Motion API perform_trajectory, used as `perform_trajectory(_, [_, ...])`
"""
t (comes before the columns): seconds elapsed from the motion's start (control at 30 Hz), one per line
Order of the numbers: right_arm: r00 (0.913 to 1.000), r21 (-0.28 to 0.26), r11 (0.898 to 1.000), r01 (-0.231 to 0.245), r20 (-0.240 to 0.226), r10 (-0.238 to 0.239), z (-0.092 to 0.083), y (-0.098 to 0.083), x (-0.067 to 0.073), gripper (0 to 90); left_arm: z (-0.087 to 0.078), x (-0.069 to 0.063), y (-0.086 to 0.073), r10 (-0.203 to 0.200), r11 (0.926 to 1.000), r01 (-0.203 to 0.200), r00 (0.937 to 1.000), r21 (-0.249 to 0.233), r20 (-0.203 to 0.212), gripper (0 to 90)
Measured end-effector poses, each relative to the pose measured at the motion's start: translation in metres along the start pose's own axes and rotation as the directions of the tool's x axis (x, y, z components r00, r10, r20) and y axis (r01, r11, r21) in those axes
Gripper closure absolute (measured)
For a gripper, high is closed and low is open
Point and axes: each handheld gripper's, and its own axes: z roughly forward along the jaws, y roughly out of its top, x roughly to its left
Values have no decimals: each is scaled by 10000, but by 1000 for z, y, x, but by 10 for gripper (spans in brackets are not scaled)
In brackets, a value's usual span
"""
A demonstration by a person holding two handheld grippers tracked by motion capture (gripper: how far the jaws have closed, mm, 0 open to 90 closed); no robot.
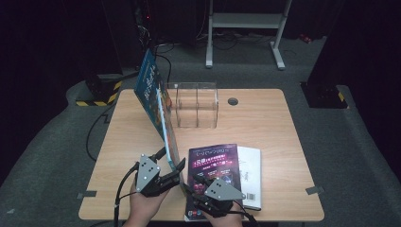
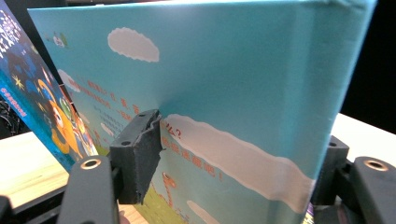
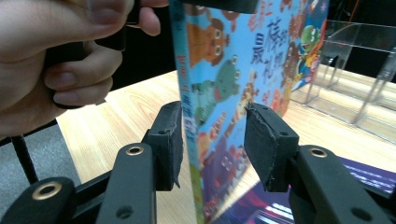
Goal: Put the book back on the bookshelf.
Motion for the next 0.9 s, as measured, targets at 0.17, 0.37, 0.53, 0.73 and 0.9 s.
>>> perform_trajectory(0.17, [9986, 48, 9999, 129, 520, -132, -17, -1, -15, 560, -1, 1, 0, -120, 9999, 120, 9999, -41, -38, 363])
perform_trajectory(0.37, [9921, 1, 10000, -1, 1253, 1, -29, -11, -35, 559, -2, 2, 0, -75, 10000, 75, 9999, -42, -107, 367])
perform_trajectory(0.53, [9824, 380, 9992, -115, 1865, 42, -31, -24, -54, 555, -3, 2, -1, -70, 10000, 68, 9998, -65, -206, 373])
perform_trajectory(0.73, [9793, 425, 9988, -248, 2020, 158, -34, -26, -58, 551, -4, 3, -1, -4, 10000, 1, 9990, -81, -450, 408])
perform_trajectory(0.9, [9780, 465, 9985, -298, 2076, 195, -33, -29, -61, 549, -7, 6, -2, -106, 9998, 96, 9984, -190, -548, 429])
